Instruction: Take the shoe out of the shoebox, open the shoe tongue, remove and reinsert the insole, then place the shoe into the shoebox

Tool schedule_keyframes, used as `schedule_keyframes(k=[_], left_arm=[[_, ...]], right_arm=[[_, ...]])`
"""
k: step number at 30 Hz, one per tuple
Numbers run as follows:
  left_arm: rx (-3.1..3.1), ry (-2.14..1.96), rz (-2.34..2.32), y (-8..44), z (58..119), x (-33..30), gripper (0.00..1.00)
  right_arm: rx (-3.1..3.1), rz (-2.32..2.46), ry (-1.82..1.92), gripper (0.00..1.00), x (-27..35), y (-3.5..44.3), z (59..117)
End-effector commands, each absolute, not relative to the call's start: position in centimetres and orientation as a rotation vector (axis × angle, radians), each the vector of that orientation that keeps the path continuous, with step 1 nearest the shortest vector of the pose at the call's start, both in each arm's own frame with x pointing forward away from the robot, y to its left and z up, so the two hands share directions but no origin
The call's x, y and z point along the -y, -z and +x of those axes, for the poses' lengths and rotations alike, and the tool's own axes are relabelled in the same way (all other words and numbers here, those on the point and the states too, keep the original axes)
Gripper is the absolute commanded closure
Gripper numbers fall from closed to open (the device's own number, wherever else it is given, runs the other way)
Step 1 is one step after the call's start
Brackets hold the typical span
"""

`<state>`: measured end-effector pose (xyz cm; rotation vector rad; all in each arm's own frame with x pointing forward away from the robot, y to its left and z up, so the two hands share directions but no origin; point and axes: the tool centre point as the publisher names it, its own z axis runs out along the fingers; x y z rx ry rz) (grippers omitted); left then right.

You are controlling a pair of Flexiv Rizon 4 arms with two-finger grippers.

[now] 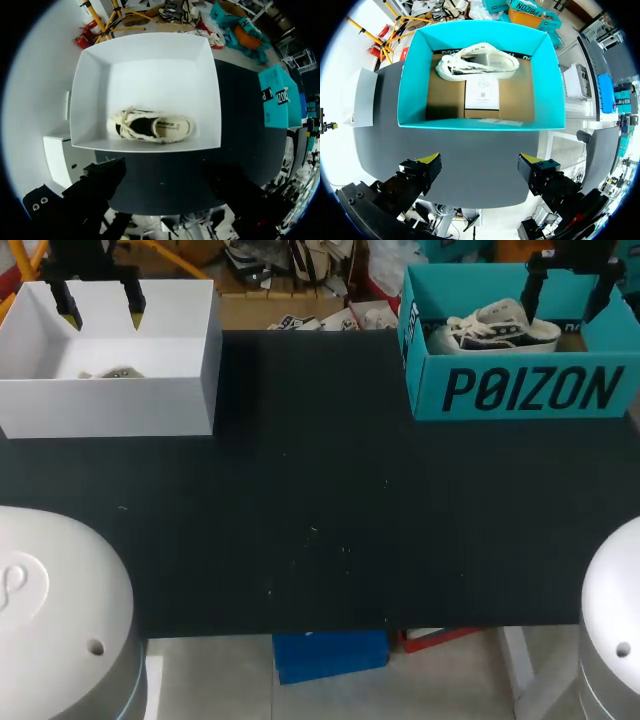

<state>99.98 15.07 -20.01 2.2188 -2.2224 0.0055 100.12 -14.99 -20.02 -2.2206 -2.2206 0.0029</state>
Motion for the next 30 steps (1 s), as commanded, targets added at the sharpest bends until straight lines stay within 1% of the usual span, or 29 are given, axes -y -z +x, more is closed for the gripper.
schedule_keyframes(k=[1,10,12,17,20,30], left_arm=[[2.222,-0.006,2.219,20.0,100.0,-15.1,0.0],[2.222,-0.006,2.219,20.0,100.0,-15.1,0.0],[2.222,-0.006,2.219,20.0,100.0,-15.1,0.0],[2.222,-0.006,2.219,20.0,100.0,-15.1,0.0],[2.222,-0.006,2.219,20.0,100.0,-15.1,0.0],[2.222,-0.006,2.219,20.0,100.0,-15.1,0.0]], right_arm=[[2.221,-2.221,-0.003,0.0,15.0,20.0,100.1],[2.221,-2.221,-0.003,0.0,15.0,20.0,100.1],[2.352,-2.117,0.042,0.0,15.2,19.9,100.8],[2.788,-1.705,0.113,0.0,15.1,19.7,101.2],[3.175,-1.126,0.118,0.0,14.4,19.4,100.1],[3.175,-1.126,0.118,0.0,14.4,19.4,100.1]])
